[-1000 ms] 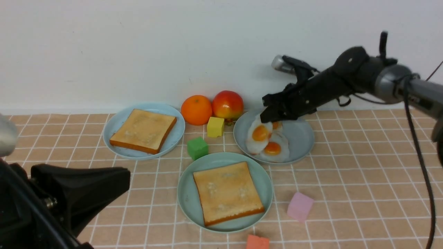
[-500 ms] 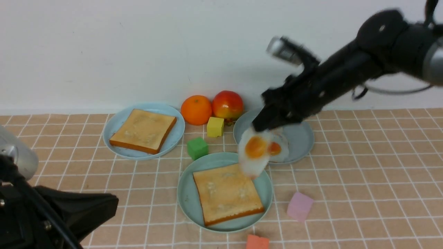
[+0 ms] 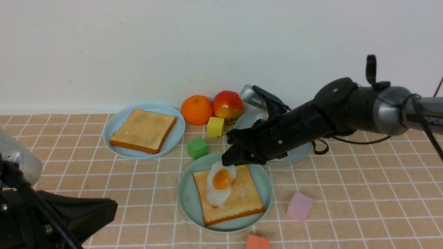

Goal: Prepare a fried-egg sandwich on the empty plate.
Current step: Use the right arm to place the fried egg on the slice of bread in the middle, then use the left arm to grab a slice of bread

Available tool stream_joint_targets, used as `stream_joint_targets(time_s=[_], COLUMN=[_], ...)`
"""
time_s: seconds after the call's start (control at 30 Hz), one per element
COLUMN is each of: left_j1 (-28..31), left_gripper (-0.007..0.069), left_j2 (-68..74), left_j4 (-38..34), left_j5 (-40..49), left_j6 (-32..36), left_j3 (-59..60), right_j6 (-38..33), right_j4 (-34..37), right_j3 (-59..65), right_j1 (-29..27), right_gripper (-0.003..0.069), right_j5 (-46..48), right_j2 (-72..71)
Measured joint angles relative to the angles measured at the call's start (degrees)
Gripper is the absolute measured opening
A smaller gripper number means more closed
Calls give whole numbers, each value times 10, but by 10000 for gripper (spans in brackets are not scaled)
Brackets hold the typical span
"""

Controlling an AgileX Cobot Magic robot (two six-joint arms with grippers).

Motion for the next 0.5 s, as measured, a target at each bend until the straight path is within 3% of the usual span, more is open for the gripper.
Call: stream_joint_targets(time_s=[0.1, 0.23, 0.27, 0.33, 0.43, 0.5], left_j1=[0, 0, 0, 0, 0, 1], left_gripper=[6, 12, 12, 15, 17, 17], left_j2=[0, 0, 0, 1, 14, 46], left_j4=[0, -1, -1, -11, -18, -21], left_j5=[0, 2, 2, 12, 18, 19], left_j6=[0, 0, 0, -4, -28, -56], left_j3=[0, 0, 0, 0, 0, 0], right_j6=[3, 16, 16, 34, 86, 128], right_j4=[-3, -40, -43, -83, -160, -236], right_j3=[0, 0, 0, 0, 0, 0], right_j1=[0, -6, -6, -21, -48, -65], right_gripper=[157, 382, 382, 467, 475, 435], right_j5=[0, 2, 2, 18, 60, 108], right_j2=[9, 9, 9, -5, -43, -86])
